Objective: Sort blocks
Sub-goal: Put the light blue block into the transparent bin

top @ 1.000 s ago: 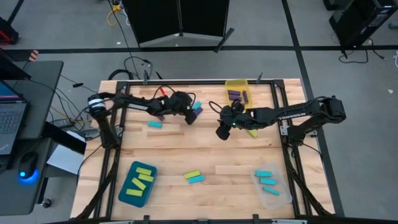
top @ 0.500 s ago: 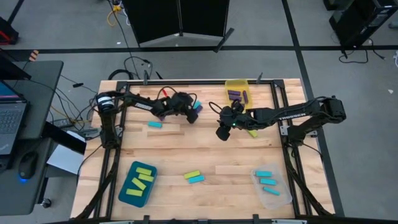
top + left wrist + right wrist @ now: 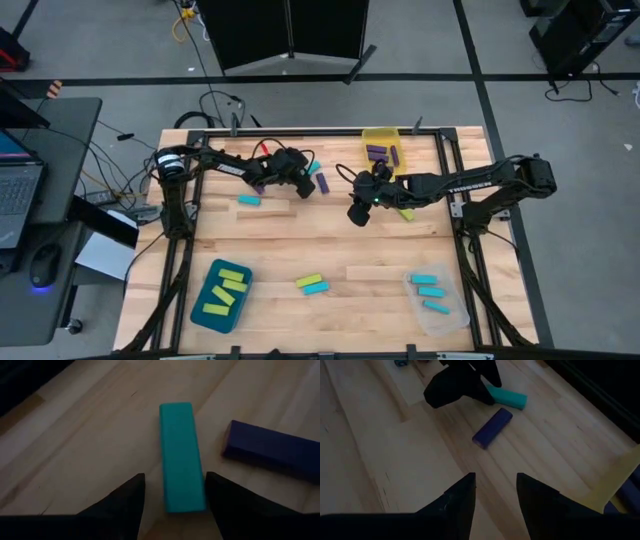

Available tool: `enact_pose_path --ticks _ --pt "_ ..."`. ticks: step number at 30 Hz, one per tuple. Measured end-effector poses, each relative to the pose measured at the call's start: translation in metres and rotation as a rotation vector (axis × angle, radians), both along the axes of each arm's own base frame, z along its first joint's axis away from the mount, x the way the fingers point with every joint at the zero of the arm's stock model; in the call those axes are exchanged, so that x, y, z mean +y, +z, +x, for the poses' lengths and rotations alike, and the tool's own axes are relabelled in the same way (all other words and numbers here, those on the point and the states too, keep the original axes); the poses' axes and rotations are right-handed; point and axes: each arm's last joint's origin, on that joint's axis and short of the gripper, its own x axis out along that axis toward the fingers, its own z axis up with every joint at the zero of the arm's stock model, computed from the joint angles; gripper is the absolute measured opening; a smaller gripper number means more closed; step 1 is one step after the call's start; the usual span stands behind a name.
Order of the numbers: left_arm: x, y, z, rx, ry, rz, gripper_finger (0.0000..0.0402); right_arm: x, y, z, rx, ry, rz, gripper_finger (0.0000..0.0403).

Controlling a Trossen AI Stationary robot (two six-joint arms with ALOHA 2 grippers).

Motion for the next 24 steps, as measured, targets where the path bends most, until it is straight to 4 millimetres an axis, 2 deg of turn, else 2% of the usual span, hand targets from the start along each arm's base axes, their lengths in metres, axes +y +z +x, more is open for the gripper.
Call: enact_pose_path --ticks 4,8,12,15,18,24 --pt "0.000 0.000 0.000 0.007 -0.013 0.010 0.0183 0.001 0.000 0.000 0.008 0.017 -0.012 0.0153" --pt "-0.003 0.002 0.001 0.040 -0.059 0.048 0.0104 0.005 0.000 0.000 0.018 0.050 -0.026 0.0152" --pt "-0.008 0.010 -0.004 0.091 -0.083 0.057 0.0105 0.011 0.003 -0.003 0.038 0.085 -0.041 0.0149" --pt "-0.016 0.027 -0.006 0.058 -0.123 0.045 0.0105 0.016 0.007 -0.005 0.045 0.124 -0.084 0.0149" --pt "-0.028 0.040 -0.006 -0.028 -0.238 -0.024 0.0105 0.027 0.010 -0.006 0.069 0.229 -0.151 0.0151" --pt "-0.053 0.058 -0.006 -0.316 -0.545 -0.301 0.0105 0.053 0.011 -0.007 0.097 0.412 -0.239 0.0156"
